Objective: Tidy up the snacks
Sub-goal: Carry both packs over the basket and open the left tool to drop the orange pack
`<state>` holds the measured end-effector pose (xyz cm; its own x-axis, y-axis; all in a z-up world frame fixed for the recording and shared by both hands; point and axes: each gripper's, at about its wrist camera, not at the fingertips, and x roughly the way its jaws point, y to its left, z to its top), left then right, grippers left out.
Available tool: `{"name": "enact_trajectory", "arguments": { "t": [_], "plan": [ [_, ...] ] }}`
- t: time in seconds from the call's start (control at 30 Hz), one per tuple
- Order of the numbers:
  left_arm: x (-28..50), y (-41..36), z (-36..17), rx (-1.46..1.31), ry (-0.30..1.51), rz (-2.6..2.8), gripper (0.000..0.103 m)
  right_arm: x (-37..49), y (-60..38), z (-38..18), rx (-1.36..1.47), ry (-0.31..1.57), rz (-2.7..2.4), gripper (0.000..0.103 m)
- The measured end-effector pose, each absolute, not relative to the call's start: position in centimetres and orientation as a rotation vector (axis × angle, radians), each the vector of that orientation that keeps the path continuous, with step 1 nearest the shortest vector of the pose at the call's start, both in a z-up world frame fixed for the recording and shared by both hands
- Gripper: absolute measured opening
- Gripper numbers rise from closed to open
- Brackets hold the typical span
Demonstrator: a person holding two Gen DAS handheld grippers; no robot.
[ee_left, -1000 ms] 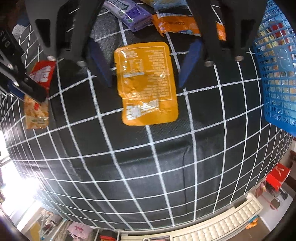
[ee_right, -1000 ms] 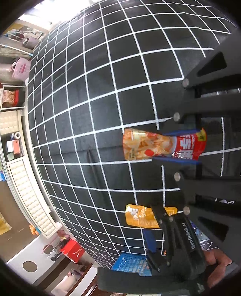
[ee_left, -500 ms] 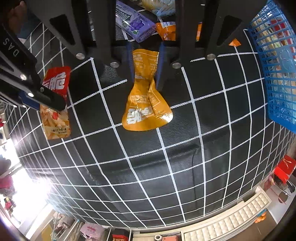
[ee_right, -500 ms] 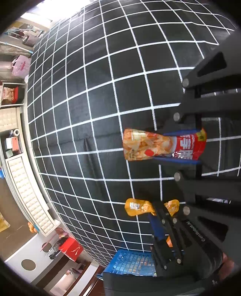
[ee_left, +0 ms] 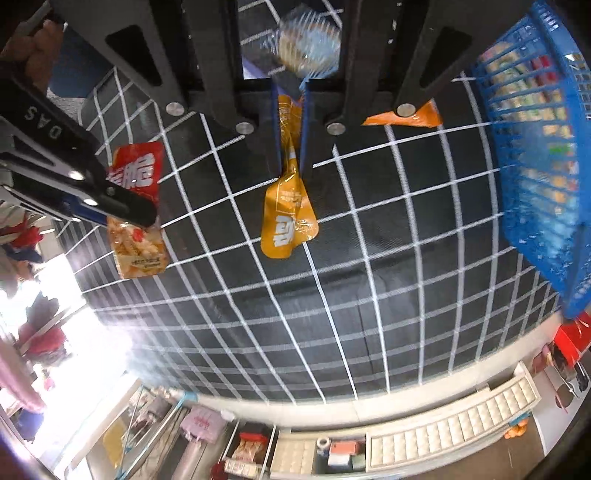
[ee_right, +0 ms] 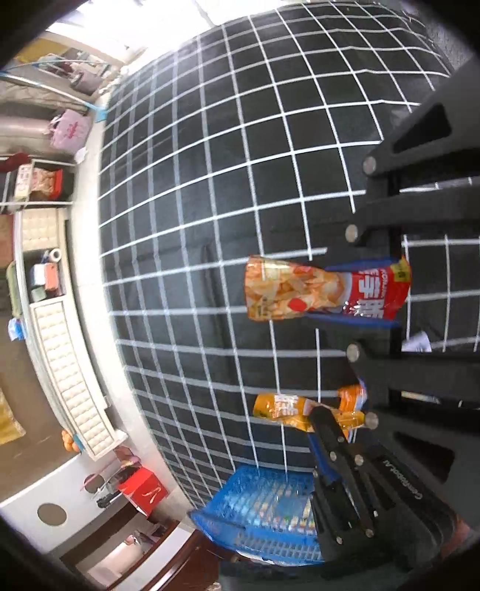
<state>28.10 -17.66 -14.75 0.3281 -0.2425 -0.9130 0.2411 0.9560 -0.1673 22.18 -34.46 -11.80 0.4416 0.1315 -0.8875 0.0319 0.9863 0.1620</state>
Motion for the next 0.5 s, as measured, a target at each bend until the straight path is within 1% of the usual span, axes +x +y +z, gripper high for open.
{"name": "enact_trajectory", "arguments": {
  "t": [0.13, 0.23, 0.37, 0.5],
  "plan": [
    [26.2, -15.3, -10.3, -0.022, 1.117, -0.327, 0.007, 21.4, -31.5, -9.0, 0.131, 1.064, 0.086, 0.024],
    [24.6, -11.9, -7.3, -0.034, 1.070, -0.320, 0.007, 20.8, -28.5, -6.7, 0.097, 1.028, 0.124, 0.024],
    [22.7, -8.0, -5.0, -0.047, 1.031, -0.300, 0.007, 20.5, -24.8, -4.8, 0.062, 0.994, 0.178, 0.024],
    [21.2, -4.4, -3.6, -0.031, 1.000, -0.272, 0.007, 20.4, -21.5, -4.3, 0.041, 0.983, 0.233, 0.024]
  ]
}}
